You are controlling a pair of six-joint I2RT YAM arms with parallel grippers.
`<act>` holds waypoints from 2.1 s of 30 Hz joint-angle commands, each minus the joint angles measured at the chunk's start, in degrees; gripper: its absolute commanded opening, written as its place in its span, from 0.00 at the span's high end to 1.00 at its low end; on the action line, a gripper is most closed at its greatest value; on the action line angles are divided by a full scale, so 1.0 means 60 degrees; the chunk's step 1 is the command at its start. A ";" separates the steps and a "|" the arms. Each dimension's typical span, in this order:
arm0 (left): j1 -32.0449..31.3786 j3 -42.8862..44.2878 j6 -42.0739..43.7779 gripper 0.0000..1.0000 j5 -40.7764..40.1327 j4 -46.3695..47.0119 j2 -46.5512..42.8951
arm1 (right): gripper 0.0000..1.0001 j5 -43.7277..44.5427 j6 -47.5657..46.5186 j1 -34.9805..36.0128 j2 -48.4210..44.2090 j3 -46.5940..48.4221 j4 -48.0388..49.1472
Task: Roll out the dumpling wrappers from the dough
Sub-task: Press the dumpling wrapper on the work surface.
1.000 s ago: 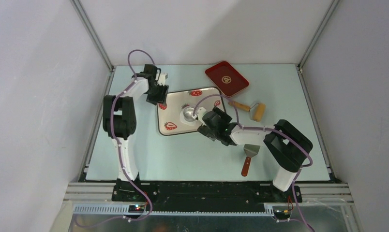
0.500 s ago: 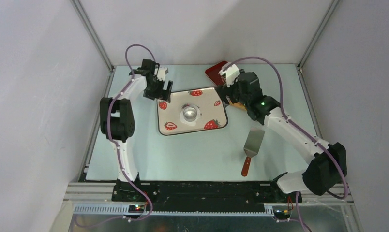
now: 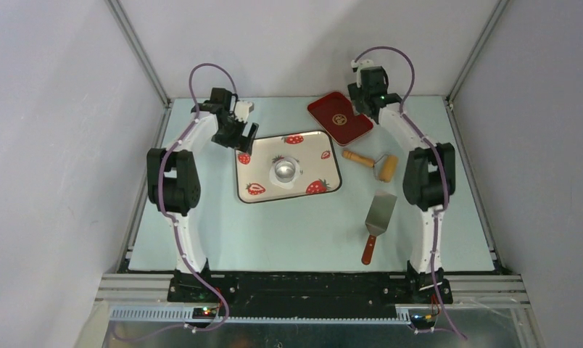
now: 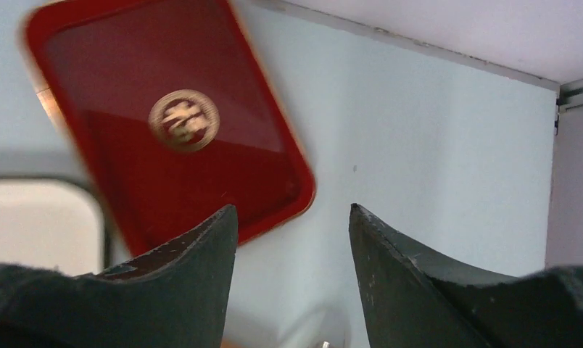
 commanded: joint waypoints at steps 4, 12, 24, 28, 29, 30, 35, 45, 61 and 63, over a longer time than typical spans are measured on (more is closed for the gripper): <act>-0.0087 -0.0001 0.0412 0.00 -0.0246 -0.0004 -0.0450 | 0.43 0.1014 -0.1023 -0.0190 0.3380 0.3959 -0.1302; -0.0097 0.0415 0.0017 0.00 -0.0582 0.0010 -0.0118 | 0.46 0.1880 -0.2612 -0.0281 0.4193 0.2908 -0.0754; -0.0164 0.0124 -0.0451 0.00 -0.0567 0.0117 -0.0376 | 0.52 0.2058 -0.2419 0.0044 0.1576 -0.1753 0.0013; -0.0203 -0.0161 -0.0429 0.00 -0.0480 0.0256 -0.0535 | 0.50 0.2270 -0.2340 0.0217 0.1032 -0.2180 0.0224; -0.0241 -0.0200 -0.0416 0.00 -0.0463 0.0287 -0.0572 | 0.48 0.2280 -0.2331 0.0263 0.0853 -0.2009 0.0210; -0.0255 -0.0291 -0.0391 0.00 -0.0468 0.0317 -0.0598 | 0.47 0.2303 -0.2270 0.0288 0.0666 -0.1866 0.0119; -0.0312 -0.0696 -0.0480 0.00 -0.0504 0.0781 -0.0950 | 0.39 0.1654 -0.1748 0.0693 -0.0071 -0.0002 -0.0911; -0.0595 -0.0992 -0.0678 0.02 0.1998 0.1017 -0.1820 | 0.61 -0.4727 0.1293 0.1570 -0.1549 -0.0242 -0.1768; -0.1449 -0.1327 -0.2670 0.56 0.2778 0.1558 -0.0622 | 0.73 -0.7800 0.3639 0.2089 -0.0285 -0.1719 0.0128; -0.1475 -0.1435 -0.2673 0.54 0.2714 0.1624 -0.0600 | 0.70 -0.7802 0.3665 0.2172 -0.0121 -0.1737 0.0115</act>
